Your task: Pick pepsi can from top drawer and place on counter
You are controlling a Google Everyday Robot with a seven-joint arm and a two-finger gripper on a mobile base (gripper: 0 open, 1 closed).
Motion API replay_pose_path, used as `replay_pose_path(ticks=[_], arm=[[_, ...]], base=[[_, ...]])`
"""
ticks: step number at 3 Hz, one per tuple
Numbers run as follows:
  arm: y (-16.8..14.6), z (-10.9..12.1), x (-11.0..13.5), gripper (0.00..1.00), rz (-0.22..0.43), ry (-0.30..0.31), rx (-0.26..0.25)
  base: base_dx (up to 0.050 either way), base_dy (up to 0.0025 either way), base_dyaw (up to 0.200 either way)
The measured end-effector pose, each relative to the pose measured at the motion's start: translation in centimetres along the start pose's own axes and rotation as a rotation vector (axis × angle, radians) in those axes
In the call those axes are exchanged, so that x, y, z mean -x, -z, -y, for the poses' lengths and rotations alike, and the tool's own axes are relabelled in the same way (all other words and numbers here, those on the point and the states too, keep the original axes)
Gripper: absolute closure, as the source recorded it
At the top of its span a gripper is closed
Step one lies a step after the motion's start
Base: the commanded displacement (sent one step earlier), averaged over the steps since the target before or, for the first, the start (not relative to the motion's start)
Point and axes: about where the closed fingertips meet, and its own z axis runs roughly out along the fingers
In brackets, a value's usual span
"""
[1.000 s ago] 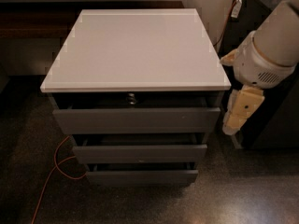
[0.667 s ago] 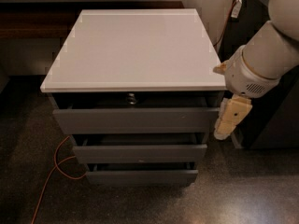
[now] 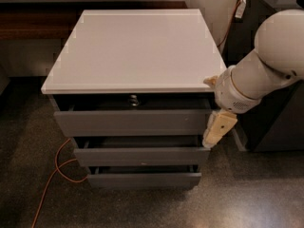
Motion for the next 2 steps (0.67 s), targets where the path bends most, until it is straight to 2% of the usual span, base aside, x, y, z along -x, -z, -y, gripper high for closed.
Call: replay_pose_path(ticks=[1,2], arm=[[-1.49,0.37,0.13,0.00,0.044,0.012,0.019],[-1.74,0.37,0.14,0.00,0.050,0.014,0.023]], base=[[0.000,0.00000,0.000],[0.000,0.00000,0.000]])
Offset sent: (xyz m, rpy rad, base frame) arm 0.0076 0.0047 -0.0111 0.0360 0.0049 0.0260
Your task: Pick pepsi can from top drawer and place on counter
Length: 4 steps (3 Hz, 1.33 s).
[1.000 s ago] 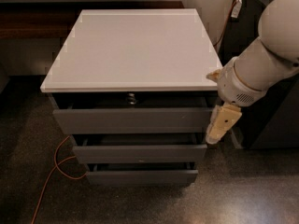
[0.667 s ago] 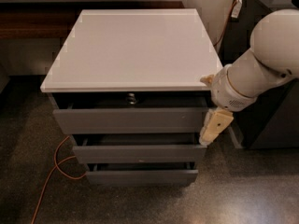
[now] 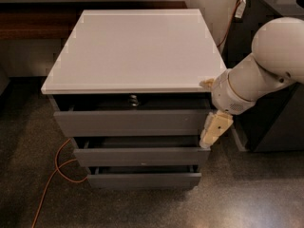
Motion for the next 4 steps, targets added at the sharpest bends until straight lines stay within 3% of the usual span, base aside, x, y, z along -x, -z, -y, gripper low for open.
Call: replay_pose_path(ticks=[1,4], arm=[[-0.8,0.1,-0.1,0.00,0.023,0.010,0.001],[-7.9,0.3,2.7,0.00,0.053,0.131,0.007]], base=[[0.000,0.00000,0.000],[0.000,0.00000,0.000]])
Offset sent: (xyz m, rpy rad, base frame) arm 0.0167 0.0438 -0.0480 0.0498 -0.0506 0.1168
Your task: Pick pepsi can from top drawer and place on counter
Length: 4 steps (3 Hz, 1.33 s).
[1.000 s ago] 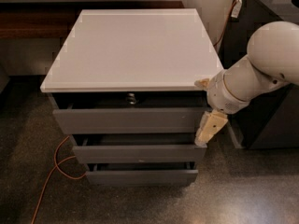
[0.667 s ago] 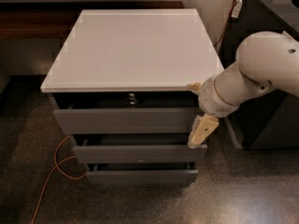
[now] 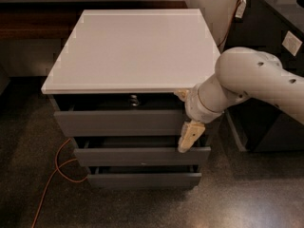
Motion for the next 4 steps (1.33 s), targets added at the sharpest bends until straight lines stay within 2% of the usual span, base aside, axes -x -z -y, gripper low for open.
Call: replay_pose_path(ticks=[2,3,4], arm=[[-4.2,0.8,-0.4,0.00,-0.048,0.048,-0.021],[-7.2,1.4,-1.3,0.00,-0.087,0.081,-0.026],[-9.3,2.3,-2.4,0.00,-0.094,0.087,-0.027]], base=[[0.000,0.00000,0.000],[0.000,0.00000,0.000],[0.000,0.00000,0.000]])
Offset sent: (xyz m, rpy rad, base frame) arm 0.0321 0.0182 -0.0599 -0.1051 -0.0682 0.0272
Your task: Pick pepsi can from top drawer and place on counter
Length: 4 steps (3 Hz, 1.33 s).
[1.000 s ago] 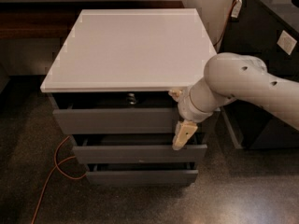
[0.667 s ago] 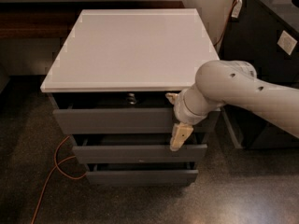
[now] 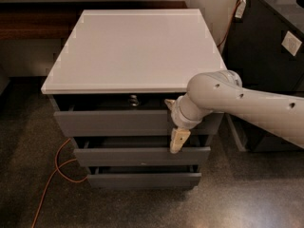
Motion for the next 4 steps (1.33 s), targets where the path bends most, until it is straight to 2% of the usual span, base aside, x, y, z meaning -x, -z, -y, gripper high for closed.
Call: replay_pose_path(ticks=[2,3,4], arm=[[-3.2,2.6,-1.8,0.00,0.033,-0.034,0.004],[-4.2,3.4,-2.0,0.18,0.031,-0.047,0.002],[-4.3,3.7,-1.7,0.41,0.042,-0.060,0.002]], base=[[0.000,0.00000,0.000],[0.000,0.00000,0.000],[0.000,0.00000,0.000]])
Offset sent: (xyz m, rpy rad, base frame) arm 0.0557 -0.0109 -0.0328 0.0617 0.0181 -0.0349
